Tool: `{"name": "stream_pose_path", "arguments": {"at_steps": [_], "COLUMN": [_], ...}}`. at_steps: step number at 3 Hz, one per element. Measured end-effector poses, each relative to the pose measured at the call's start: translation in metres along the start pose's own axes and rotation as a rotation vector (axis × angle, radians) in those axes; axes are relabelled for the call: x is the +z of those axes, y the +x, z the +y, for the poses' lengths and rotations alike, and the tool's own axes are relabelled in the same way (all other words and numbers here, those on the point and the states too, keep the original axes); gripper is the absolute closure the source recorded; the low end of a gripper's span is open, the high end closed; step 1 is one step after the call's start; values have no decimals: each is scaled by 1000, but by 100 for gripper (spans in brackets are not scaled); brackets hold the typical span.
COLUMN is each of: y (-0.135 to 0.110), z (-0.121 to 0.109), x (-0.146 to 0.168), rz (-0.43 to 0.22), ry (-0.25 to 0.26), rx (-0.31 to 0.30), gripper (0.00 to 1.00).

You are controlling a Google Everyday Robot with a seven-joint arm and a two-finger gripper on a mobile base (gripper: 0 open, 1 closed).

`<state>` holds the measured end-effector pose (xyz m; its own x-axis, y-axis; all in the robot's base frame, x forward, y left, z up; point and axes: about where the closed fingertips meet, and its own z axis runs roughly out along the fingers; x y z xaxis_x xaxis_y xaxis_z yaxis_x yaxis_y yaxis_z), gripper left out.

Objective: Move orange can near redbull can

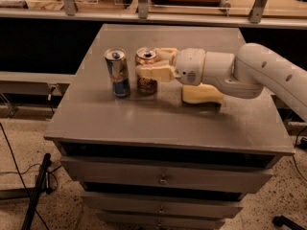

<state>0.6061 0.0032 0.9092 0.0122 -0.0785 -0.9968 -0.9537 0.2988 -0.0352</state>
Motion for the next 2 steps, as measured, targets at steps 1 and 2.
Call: {"name": "stream_pose_path", "arguments": {"at_steps": [1, 2], "y": [3, 2], "z": [1, 2], "x": [4, 5], "rz": [-3, 4], "ry": [-10, -21], "rx": [2, -14], "gripper": [10, 0]}}
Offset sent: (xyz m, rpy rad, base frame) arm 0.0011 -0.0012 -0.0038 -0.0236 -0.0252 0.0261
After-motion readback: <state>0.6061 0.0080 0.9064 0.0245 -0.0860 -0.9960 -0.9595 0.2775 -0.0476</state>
